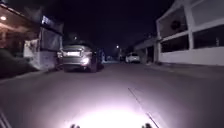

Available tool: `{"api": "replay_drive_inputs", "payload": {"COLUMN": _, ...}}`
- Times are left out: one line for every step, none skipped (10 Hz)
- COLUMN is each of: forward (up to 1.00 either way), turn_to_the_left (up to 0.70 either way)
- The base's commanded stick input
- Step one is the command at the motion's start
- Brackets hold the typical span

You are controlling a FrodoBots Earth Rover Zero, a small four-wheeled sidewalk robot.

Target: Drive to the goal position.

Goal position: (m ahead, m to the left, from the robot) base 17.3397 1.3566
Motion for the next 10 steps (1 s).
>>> {"api": "replay_drive_inputs", "payload": {"forward": 0.7, "turn_to_the_left": 0.0}}
{"api": "replay_drive_inputs", "payload": {"forward": 0.7, "turn_to_the_left": 0.0}}
{"api": "replay_drive_inputs", "payload": {"forward": 0.7, "turn_to_the_left": 0.0}}
{"api": "replay_drive_inputs", "payload": {"forward": 0.7, "turn_to_the_left": 0.0}}
{"api": "replay_drive_inputs", "payload": {"forward": 0.7, "turn_to_the_left": 0.0}}
{"api": "replay_drive_inputs", "payload": {"forward": 0.7, "turn_to_the_left": 0.0}}
{"api": "replay_drive_inputs", "payload": {"forward": 0.7, "turn_to_the_left": 0.0}}
{"api": "replay_drive_inputs", "payload": {"forward": 0.7, "turn_to_the_left": 0.0}}
{"api": "replay_drive_inputs", "payload": {"forward": 0.7, "turn_to_the_left": -0.13}}
{"api": "replay_drive_inputs", "payload": {"forward": 0.7, "turn_to_the_left": -0.34}}
